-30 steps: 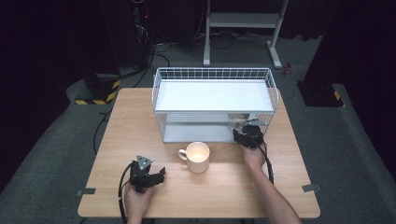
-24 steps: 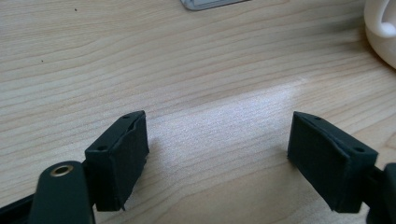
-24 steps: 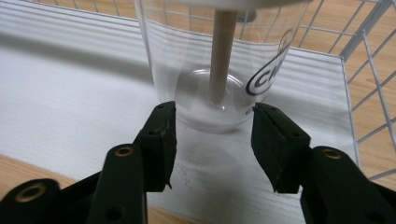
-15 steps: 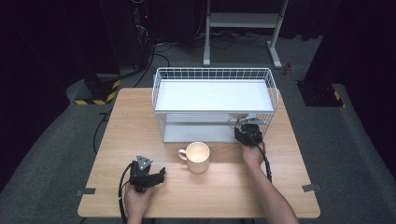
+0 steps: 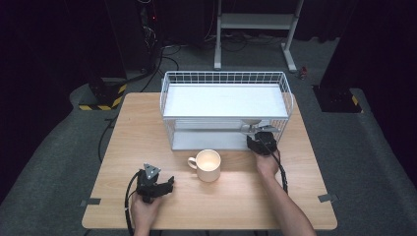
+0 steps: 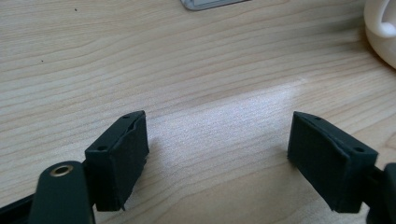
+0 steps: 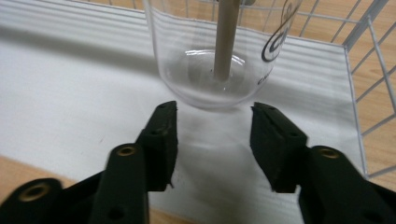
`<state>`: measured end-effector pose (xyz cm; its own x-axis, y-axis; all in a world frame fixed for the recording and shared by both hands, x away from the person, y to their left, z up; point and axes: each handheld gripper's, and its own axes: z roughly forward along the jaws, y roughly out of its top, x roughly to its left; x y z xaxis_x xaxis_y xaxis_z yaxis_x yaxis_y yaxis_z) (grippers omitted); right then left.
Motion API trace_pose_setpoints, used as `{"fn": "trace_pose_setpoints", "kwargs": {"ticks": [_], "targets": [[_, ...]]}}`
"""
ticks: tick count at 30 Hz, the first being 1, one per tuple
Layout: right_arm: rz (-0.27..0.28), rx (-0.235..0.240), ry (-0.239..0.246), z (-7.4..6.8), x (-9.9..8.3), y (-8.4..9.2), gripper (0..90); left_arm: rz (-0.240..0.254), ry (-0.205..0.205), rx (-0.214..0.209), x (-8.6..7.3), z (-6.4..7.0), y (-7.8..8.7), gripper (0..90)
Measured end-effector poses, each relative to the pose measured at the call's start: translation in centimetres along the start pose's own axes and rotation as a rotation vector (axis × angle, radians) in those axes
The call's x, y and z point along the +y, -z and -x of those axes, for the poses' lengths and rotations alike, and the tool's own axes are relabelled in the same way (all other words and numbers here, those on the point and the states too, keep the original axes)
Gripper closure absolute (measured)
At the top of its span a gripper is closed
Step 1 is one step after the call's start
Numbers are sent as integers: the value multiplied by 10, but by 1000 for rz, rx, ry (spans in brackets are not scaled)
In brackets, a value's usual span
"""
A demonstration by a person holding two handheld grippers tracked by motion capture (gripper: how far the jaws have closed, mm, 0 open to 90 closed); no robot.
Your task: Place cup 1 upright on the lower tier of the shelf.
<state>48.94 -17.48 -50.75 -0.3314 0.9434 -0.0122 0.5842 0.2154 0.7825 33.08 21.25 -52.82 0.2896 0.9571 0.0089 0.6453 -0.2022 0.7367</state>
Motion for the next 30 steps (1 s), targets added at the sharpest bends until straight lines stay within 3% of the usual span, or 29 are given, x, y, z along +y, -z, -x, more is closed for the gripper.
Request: {"fn": "trace_pose_setpoints", "kwargs": {"ticks": [9,30], "targets": [[2,42,-8,6,-4,13,419,1,2,0,0,0,0,205],[39,87,14,12,-12,36,381,0,0,0,0,0,0,205]]}}
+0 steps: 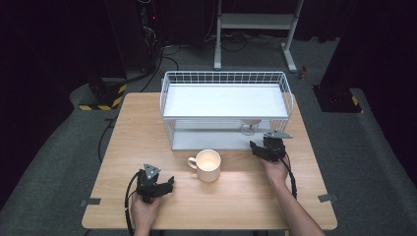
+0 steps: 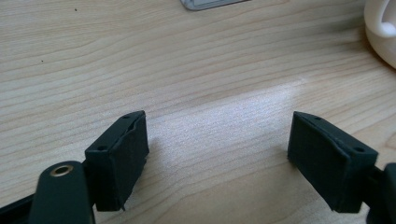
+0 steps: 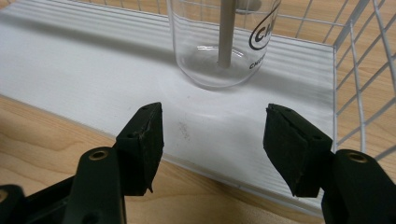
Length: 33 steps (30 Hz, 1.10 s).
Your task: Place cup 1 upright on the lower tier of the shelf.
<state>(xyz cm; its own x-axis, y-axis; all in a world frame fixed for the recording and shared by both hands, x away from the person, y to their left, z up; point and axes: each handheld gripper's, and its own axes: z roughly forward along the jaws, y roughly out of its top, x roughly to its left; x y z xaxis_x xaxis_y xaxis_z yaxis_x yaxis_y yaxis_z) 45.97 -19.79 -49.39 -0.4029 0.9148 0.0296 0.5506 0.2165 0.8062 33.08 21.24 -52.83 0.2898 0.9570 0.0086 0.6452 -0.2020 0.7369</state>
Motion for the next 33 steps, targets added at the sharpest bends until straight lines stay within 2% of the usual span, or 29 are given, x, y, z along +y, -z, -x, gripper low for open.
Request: {"fn": "trace_pose_setpoints", "kwargs": {"ticks": [14,16,29,33], "targets": [[27,31,-4,-1,1,15,369,0,-1,0,0,0,0,205],[30,35,-15,-1,1,17,369,2,3,1,0,0,0,206],[62,42,-28,4,-5,28,370,3,4,1,0,0,0,205],[61,46,-18,6,-7,30,369,8,8,2,0,1,-1,205]]}}
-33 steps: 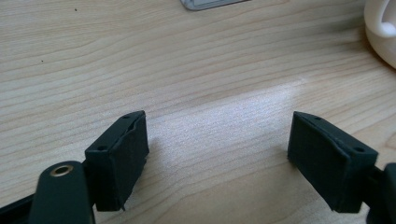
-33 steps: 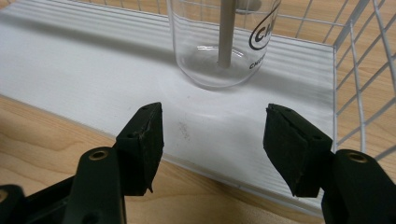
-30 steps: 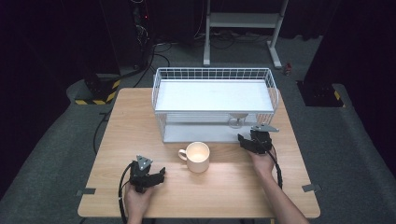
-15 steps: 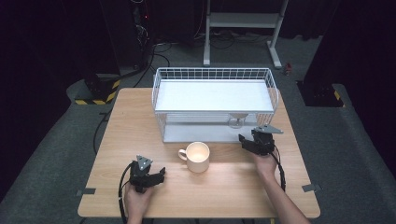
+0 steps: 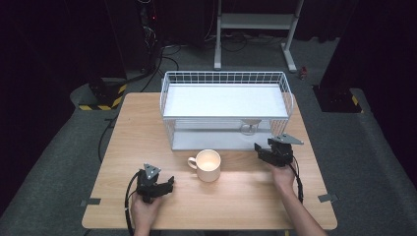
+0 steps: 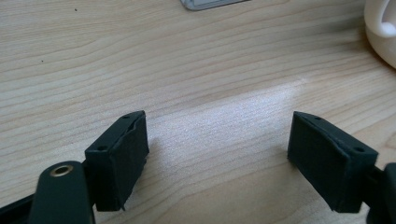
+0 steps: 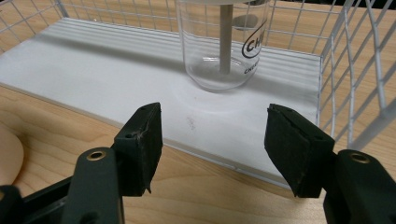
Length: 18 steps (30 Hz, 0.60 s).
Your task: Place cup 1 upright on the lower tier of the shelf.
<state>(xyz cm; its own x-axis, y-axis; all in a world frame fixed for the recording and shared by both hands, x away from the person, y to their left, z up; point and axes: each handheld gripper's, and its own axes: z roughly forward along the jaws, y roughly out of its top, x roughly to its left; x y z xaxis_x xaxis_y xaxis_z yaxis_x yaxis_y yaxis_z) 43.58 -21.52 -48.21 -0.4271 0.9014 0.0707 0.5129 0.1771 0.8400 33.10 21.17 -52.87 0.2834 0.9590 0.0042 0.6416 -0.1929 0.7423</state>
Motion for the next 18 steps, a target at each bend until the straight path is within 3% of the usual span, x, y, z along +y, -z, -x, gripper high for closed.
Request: {"fn": "trace_pose_setpoints", "kwargs": {"ticks": [18], "targets": [[31,26,5,-1,-4,14,366,0,0,0,0,0,0,205]]}}
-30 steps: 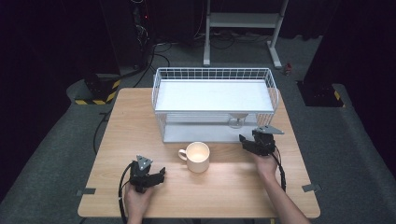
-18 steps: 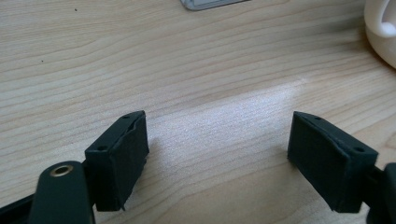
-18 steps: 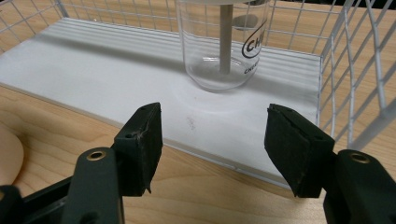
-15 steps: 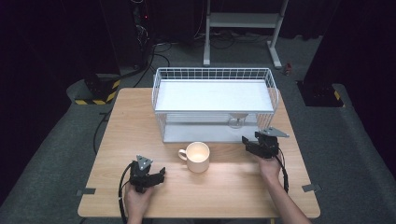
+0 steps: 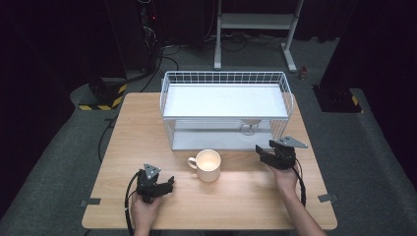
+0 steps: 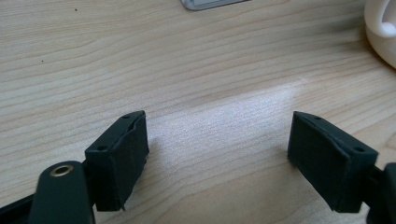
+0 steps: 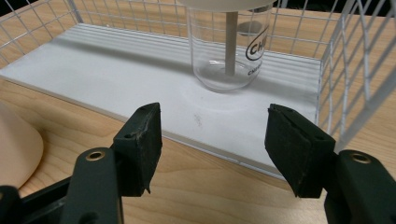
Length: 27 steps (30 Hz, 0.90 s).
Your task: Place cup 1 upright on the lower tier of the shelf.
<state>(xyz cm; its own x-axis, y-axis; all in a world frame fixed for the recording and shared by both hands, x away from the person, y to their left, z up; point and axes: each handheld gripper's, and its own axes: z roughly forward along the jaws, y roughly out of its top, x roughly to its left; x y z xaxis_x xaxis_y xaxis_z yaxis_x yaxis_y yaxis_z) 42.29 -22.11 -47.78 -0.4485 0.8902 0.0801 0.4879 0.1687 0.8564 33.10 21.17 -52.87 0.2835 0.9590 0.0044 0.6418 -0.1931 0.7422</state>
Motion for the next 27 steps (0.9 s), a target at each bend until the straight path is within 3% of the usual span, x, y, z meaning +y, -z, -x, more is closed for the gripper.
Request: {"fn": "trace_pose_setpoints", "kwargs": {"ticks": [27], "targets": [[35,9,-21,12,-16,33,367,-3,-2,1,0,0,0,206]]}}
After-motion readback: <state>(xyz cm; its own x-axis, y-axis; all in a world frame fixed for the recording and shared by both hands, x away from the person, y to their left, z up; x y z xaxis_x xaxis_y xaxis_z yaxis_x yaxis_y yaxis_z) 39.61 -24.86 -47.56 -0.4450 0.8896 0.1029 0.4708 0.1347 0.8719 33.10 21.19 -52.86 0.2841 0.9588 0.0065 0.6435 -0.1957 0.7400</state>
